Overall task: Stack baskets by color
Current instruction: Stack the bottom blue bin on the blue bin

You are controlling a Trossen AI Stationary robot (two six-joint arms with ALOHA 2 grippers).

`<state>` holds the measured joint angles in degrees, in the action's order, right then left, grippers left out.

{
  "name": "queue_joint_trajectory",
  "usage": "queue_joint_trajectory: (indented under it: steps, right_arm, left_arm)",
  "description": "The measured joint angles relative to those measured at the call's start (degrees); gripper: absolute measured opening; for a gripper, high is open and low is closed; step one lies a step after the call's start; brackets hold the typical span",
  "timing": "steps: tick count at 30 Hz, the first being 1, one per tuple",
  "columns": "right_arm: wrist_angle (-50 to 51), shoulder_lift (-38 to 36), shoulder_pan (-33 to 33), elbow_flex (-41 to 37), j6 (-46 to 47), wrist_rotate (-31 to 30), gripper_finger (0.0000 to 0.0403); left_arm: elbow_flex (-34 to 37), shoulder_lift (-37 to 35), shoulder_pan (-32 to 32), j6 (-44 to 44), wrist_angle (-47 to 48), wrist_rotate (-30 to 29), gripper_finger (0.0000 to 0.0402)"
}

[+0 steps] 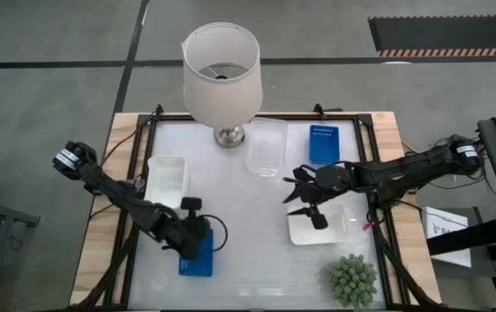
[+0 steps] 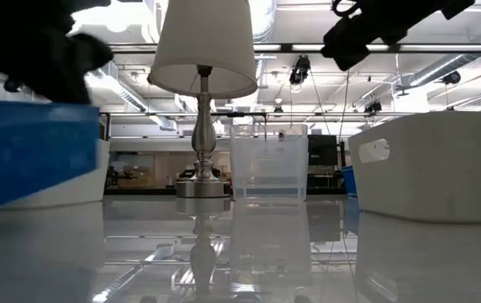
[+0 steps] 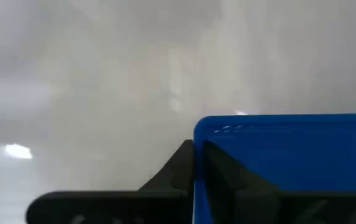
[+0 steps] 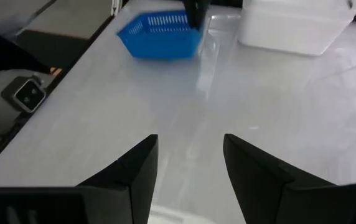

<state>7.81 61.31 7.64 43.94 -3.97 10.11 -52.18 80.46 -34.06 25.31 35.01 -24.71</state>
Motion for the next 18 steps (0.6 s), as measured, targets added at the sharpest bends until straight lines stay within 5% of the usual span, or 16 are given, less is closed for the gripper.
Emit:
queue_joint_trajectory:
  steps: [11,18]
  right_arm:
    - [-20.3,12.0,0.0,0.1,-8.2,-15.9,0.0173]
    - [-27.4,19.0,0.0,5.4,-11.4,-27.6,0.0173]
  left_arm:
    - [-1.0,-2.8,3.2,-3.4,-3.4,-37.8,0.0002]
    - [-1.1,-1.3,9.1,-3.3,-14.1,-44.0,0.0002]
